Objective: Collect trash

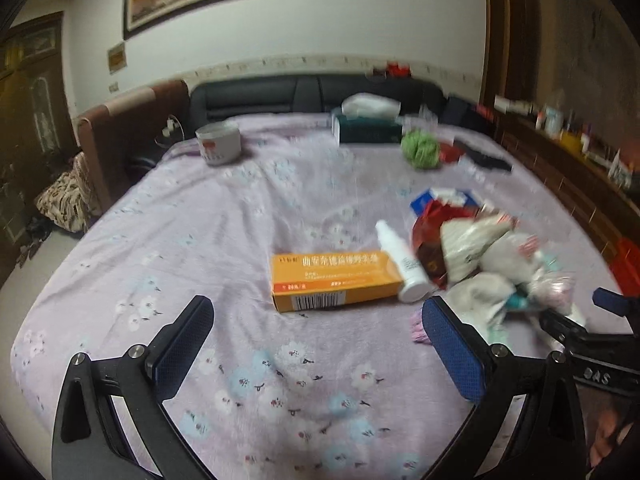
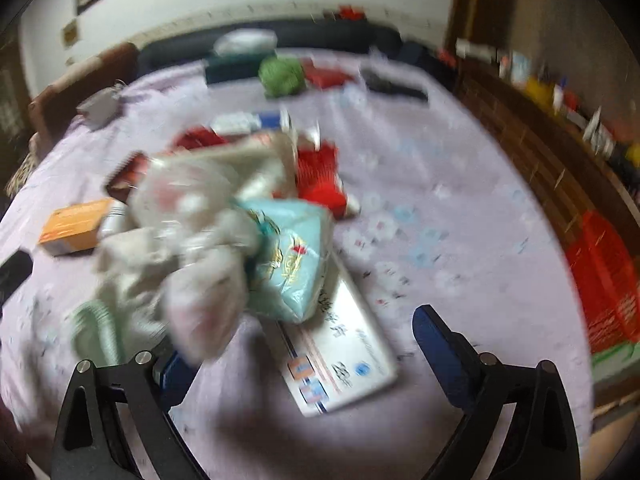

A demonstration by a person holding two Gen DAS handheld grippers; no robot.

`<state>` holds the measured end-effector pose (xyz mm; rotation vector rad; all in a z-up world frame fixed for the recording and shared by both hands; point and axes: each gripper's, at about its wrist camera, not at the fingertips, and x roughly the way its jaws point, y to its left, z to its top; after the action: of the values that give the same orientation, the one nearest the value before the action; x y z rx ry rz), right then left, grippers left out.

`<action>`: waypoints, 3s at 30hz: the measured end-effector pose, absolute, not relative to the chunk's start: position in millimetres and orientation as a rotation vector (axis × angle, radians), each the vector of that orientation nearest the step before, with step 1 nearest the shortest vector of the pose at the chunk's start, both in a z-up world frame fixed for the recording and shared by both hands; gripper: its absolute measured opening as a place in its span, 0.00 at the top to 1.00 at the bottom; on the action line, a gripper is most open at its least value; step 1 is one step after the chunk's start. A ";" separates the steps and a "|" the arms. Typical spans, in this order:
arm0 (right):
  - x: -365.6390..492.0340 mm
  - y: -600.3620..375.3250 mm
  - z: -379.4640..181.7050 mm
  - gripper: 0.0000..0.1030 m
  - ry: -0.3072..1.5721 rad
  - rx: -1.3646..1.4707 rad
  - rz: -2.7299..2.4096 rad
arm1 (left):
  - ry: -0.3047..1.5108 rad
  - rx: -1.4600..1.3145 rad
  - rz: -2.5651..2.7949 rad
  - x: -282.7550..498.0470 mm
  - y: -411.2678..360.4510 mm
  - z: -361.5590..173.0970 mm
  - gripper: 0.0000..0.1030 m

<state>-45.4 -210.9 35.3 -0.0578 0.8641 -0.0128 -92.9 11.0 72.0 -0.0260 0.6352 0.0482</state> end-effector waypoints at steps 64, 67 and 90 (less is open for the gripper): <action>-178.1 -242.8 73.7 0.01 0.523 -0.020 -0.012 | 0.491 -0.034 0.000 -176.0 -32.3 87.0 0.00; -177.7 -242.2 73.4 0.01 0.522 -0.021 -0.014 | 0.494 -0.035 -0.002 -175.9 -32.0 86.9 0.00; -175.6 -246.9 69.5 0.03 0.544 0.002 0.008 | 0.548 -0.049 -0.044 -167.9 -26.8 77.3 0.00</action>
<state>-175.6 -246.9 69.5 0.0020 0.5442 0.0082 -167.9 -26.8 77.3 -0.0492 0.5476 -0.0438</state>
